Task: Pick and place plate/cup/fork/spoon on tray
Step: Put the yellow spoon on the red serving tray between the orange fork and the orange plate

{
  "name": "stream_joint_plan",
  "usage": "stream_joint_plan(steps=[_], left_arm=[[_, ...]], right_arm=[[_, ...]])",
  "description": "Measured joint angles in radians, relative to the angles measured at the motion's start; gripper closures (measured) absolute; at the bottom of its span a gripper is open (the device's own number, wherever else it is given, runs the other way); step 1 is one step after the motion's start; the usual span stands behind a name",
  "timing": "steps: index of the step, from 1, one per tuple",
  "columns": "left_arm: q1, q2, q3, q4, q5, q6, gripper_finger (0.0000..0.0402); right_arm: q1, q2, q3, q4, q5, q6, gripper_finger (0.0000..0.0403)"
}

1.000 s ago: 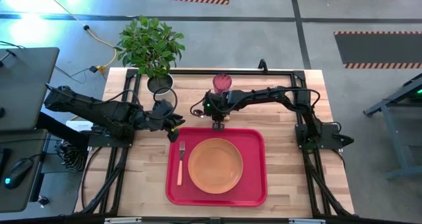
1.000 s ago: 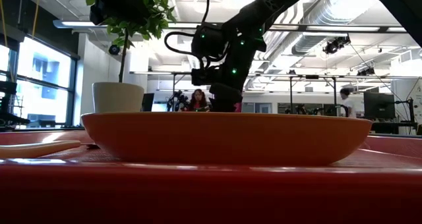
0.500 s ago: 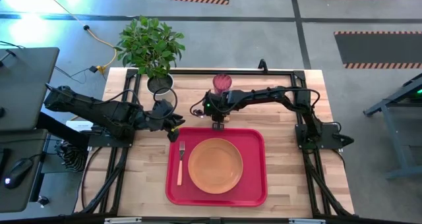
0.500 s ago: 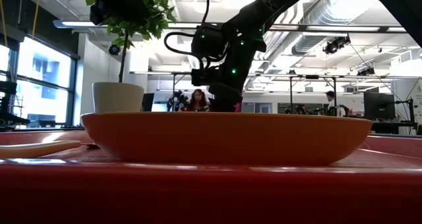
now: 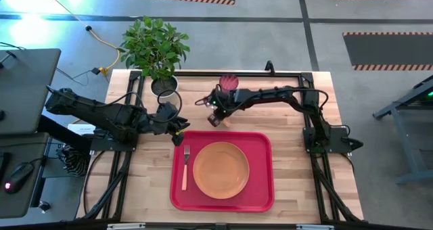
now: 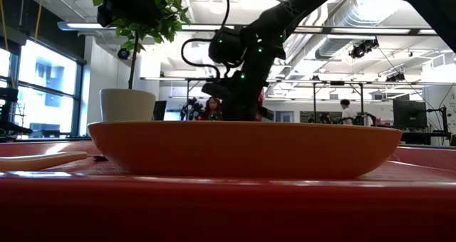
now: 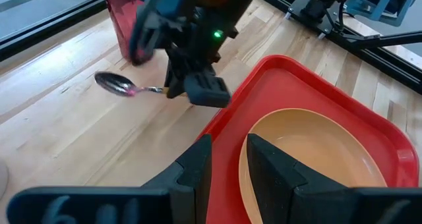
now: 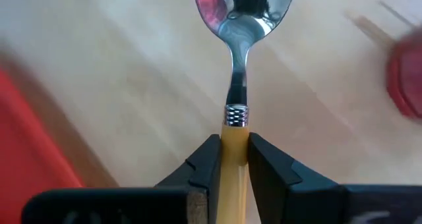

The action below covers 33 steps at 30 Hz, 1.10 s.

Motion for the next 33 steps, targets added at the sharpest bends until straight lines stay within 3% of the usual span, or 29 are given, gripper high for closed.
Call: stream_joint_plan(steps=[7,15,22,33], left_arm=[[0.000,0.000,0.000,0.000,0.000,-0.001,0.0314],[0.000,0.000,0.000,0.000,0.000,-0.001,0.0314],[0.000,0.000,0.000,0.000,0.000,0.001,0.0314],[0.000,0.000,0.000,0.001,0.000,0.034,0.0314]], right_arm=[[-0.023,0.000,0.000,0.035,0.007,0.336,0.0343],[-0.002,0.000,0.000,0.051,0.056,0.561,0.0343],[0.006,0.000,0.000,0.052,0.143,0.667,0.0343],[0.003,0.043,-0.001,0.062,0.099,0.695,0.0343]])
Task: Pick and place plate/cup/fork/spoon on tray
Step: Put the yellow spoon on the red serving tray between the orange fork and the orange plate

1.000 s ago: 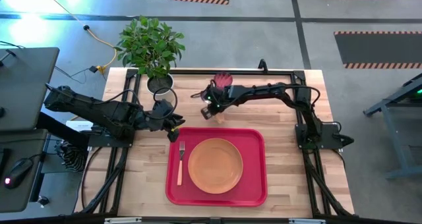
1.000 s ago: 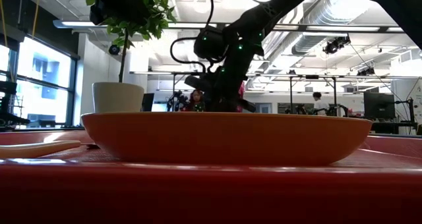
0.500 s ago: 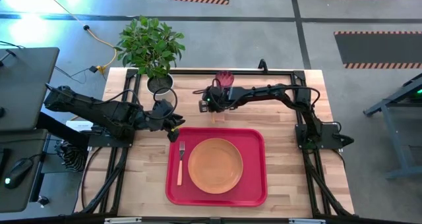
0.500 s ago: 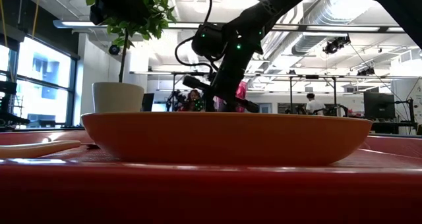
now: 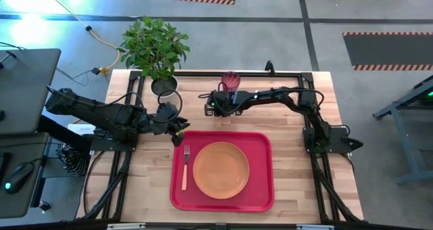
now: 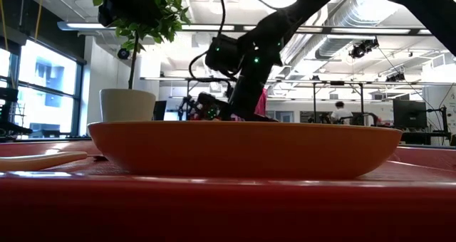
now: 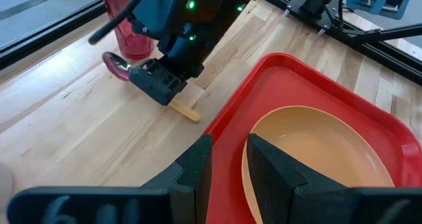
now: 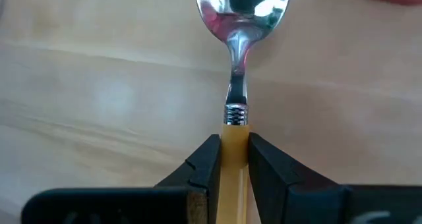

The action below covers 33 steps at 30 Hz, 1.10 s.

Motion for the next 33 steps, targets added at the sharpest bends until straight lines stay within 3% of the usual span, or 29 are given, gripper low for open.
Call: stream_joint_plan(steps=[16,33], left_arm=[[0.000,0.000,0.000,0.000,0.010,0.001,0.0314],[0.000,0.000,0.000,-0.001,0.011,0.001,0.0314]], right_arm=[[-0.007,-0.001,0.001,0.005,0.009,0.043,0.0342],[-0.007,-0.001,0.001,0.010,-0.025,0.050,0.0288]])
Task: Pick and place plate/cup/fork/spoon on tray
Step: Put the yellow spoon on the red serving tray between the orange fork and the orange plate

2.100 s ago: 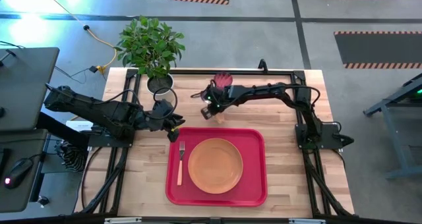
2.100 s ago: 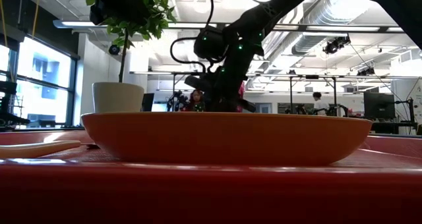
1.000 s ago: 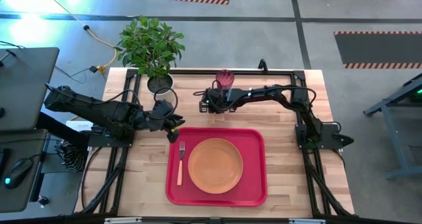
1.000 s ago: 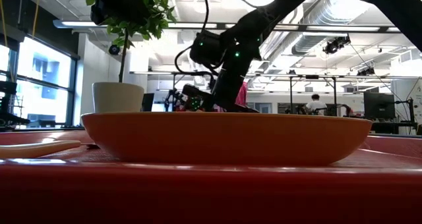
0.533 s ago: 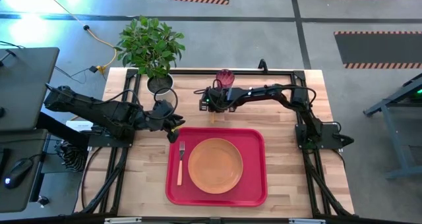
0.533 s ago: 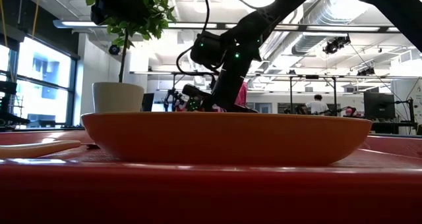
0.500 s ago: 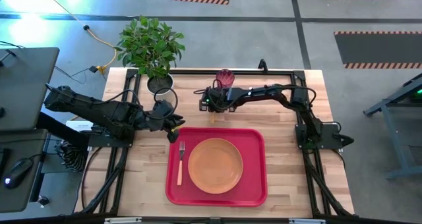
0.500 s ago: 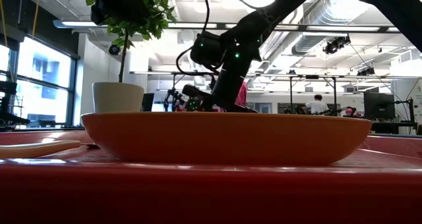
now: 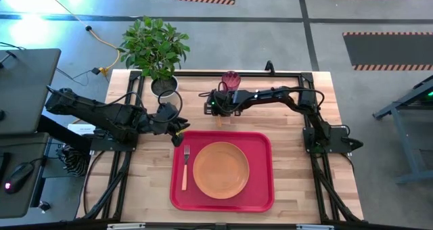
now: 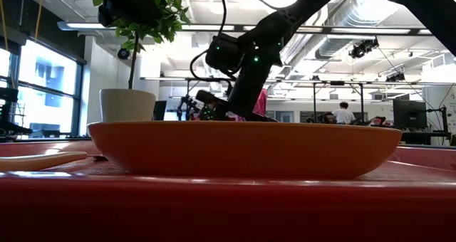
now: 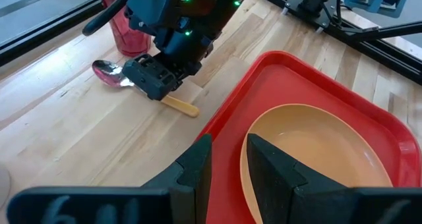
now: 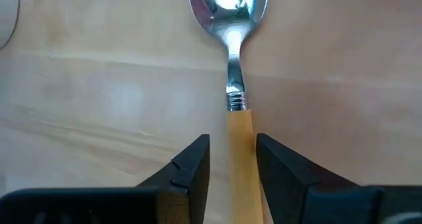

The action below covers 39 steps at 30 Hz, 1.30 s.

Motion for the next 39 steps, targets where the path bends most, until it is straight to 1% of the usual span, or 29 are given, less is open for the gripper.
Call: stream_joint_plan(steps=[5,14,18,24,28,32,36,39], left_arm=[[0.000,0.000,0.000,0.000,0.000,0.000,0.0314],[0.000,0.000,0.000,0.000,0.000,0.000,0.0314],[0.000,0.000,0.000,0.000,0.000,-0.002,0.0314],[0.000,0.000,0.000,0.003,0.000,-0.008,0.0314],[0.000,0.000,0.000,0.005,0.000,-0.008,0.0314],[0.000,0.000,0.000,0.005,0.000,-0.008,0.0314],[0.000,0.000,0.000,0.005,0.003,-0.010,0.0314],[0.000,0.000,0.000,0.005,0.008,-0.010,0.0314]], right_arm=[[0.000,0.000,0.000,0.000,-0.038,0.000,0.0288],[0.004,-0.004,0.000,0.007,-0.067,-0.001,0.0288],[0.004,-0.018,0.013,0.001,-0.063,-0.053,0.0288],[0.006,-0.020,0.101,-0.043,-0.037,-0.147,0.0288],[0.006,-0.021,0.173,-0.114,-0.001,-0.242,0.0288],[0.006,-0.021,0.271,-0.254,0.054,-0.373,0.0288],[0.006,-0.021,0.399,-0.423,0.154,-0.471,0.0288],[0.007,-0.021,0.507,-0.507,0.207,-0.543,0.0288]])
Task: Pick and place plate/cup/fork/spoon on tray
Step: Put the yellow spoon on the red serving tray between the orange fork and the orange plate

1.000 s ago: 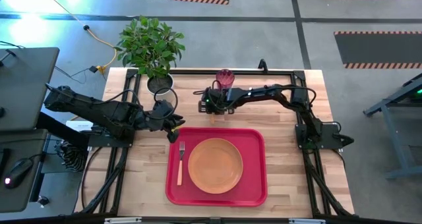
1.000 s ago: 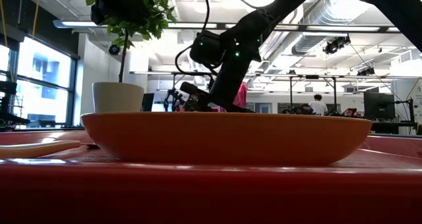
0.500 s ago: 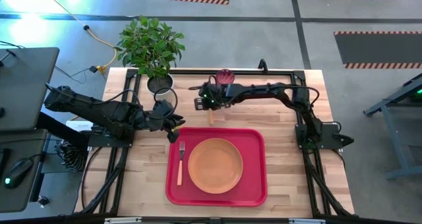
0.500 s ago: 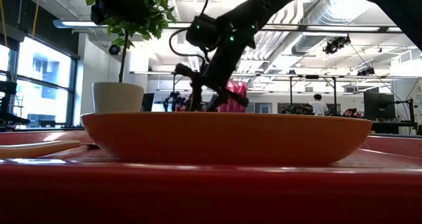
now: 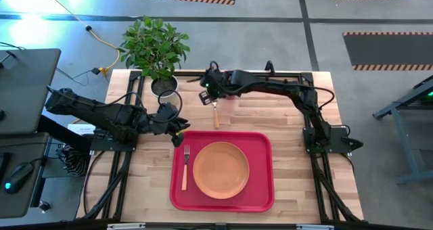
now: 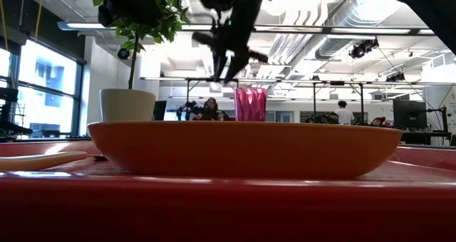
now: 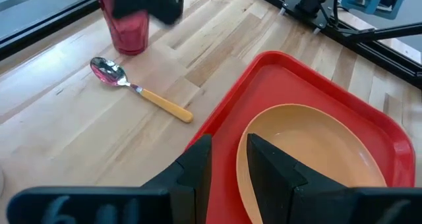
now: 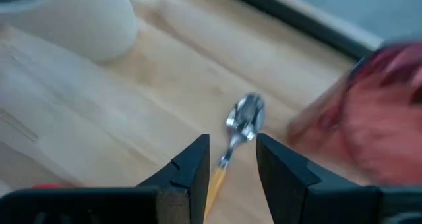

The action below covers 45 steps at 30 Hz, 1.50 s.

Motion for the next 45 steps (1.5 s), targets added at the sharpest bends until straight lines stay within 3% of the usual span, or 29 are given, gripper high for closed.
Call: stream_joint_plan(steps=[11,17,24,28,36,45], left_arm=[[0.000,0.000,0.000,0.028,-0.165,-0.026,0.0314],[0.009,0.001,0.000,0.027,-0.193,-0.070,0.0312],[0.067,0.002,0.000,0.036,-0.100,-0.087,0.0280],[0.094,0.002,-0.001,0.159,-0.024,-0.095,0.0268],[0.115,0.002,0.006,0.493,-0.015,0.019,0.0274],[0.169,0.096,0.226,0.362,-0.052,0.082,0.0275]], right_arm=[[0.020,-0.008,0.349,-0.175,0.120,-0.136,0.0288],[0.031,-0.118,0.294,-0.154,0.116,-0.129,0.0288],[0.047,-0.205,0.293,-0.178,0.114,-0.158,0.0288],[0.048,-0.260,0.293,-0.186,0.114,-0.195,0.0288],[0.048,-0.377,0.292,-0.199,0.151,-0.299,0.0288],[0.047,-0.504,0.292,-0.220,0.222,-0.403,0.0288]])
